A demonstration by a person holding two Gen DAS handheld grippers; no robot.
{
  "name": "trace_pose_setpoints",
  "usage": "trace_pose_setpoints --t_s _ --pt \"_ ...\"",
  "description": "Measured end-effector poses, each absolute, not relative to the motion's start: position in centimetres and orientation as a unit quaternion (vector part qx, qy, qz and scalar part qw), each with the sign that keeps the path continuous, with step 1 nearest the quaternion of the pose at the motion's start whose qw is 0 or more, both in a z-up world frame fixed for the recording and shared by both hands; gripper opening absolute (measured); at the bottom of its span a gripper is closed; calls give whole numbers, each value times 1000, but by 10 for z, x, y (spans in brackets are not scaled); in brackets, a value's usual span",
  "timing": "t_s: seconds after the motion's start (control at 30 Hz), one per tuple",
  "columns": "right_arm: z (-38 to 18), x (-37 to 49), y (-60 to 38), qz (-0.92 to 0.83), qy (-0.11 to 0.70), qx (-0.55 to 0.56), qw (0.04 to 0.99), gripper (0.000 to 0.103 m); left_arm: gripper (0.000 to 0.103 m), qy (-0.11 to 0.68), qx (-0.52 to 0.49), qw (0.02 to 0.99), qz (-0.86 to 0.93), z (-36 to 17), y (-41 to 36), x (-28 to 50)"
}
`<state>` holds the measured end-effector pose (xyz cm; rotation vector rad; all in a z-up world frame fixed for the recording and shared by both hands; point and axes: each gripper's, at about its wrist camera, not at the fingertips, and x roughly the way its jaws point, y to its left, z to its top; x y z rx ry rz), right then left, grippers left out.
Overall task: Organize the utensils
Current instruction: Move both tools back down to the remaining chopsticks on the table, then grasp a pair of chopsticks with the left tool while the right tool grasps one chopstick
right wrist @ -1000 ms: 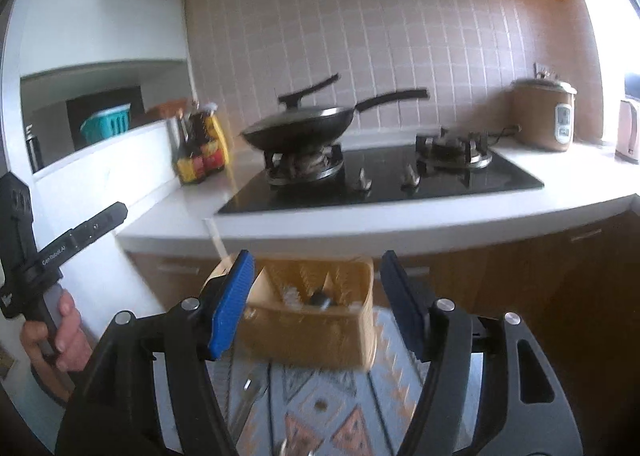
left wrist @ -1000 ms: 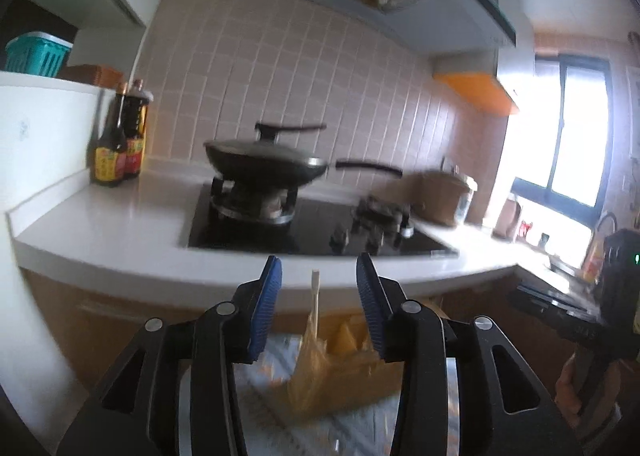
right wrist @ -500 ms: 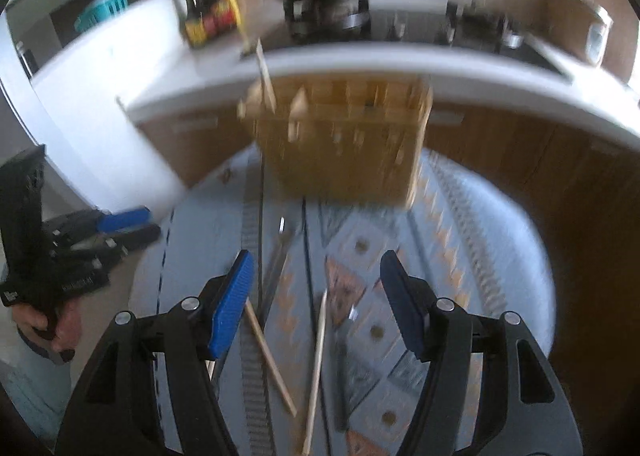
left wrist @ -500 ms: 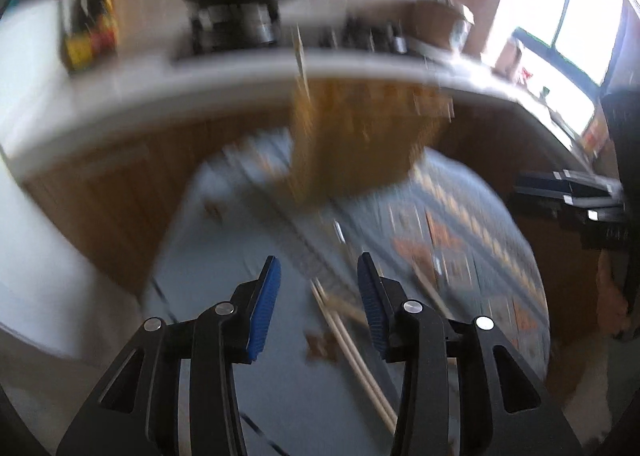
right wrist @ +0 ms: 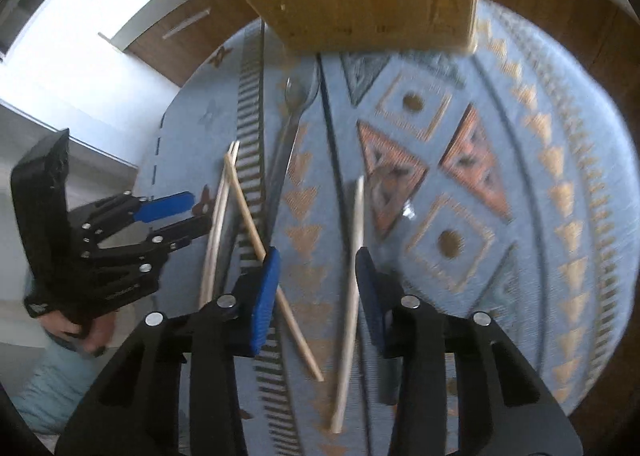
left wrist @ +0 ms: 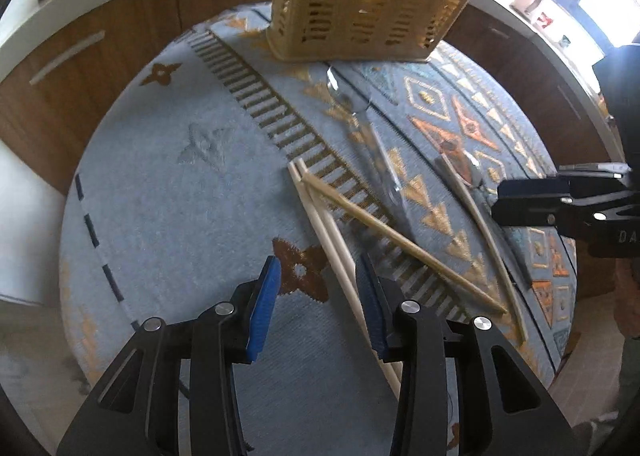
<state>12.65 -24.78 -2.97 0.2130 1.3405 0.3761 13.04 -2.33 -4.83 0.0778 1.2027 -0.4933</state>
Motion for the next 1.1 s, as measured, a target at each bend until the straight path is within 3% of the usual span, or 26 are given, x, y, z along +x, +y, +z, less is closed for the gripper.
trace_pose_setpoints --t_s 0.2,0.3,0.4,0.5,0.57,0.67,0.97,1.03,1.1 --pt "-42 129 -242 179 624 102 754 35 36 549 67 806 -214 -49 -35 125" --pt "-44 128 -238 183 627 95 751 35 42 541 107 809 -202 -49 -49 121" --pt "-46 122 -233 194 630 74 748 35 43 529 144 815 -190 -51 -57 115" --pt "-48 115 -223 210 631 47 745 35 37 528 150 812 -198 -49 -56 115" --pt "-49 111 -211 215 626 25 749 35 20 529 152 812 -195 -48 -52 117" --pt "-47 108 -192 222 617 -5 755 35 13 534 150 808 -198 -48 -46 120" --pt "-58 112 -138 206 606 -98 762 35 12 553 137 795 -207 -49 -26 125" --pt "-59 111 -127 197 601 -120 765 28 12 556 125 795 -206 -49 -22 129" --pt "-59 110 -120 186 599 -131 768 13 13 558 122 795 -205 -50 -22 131"
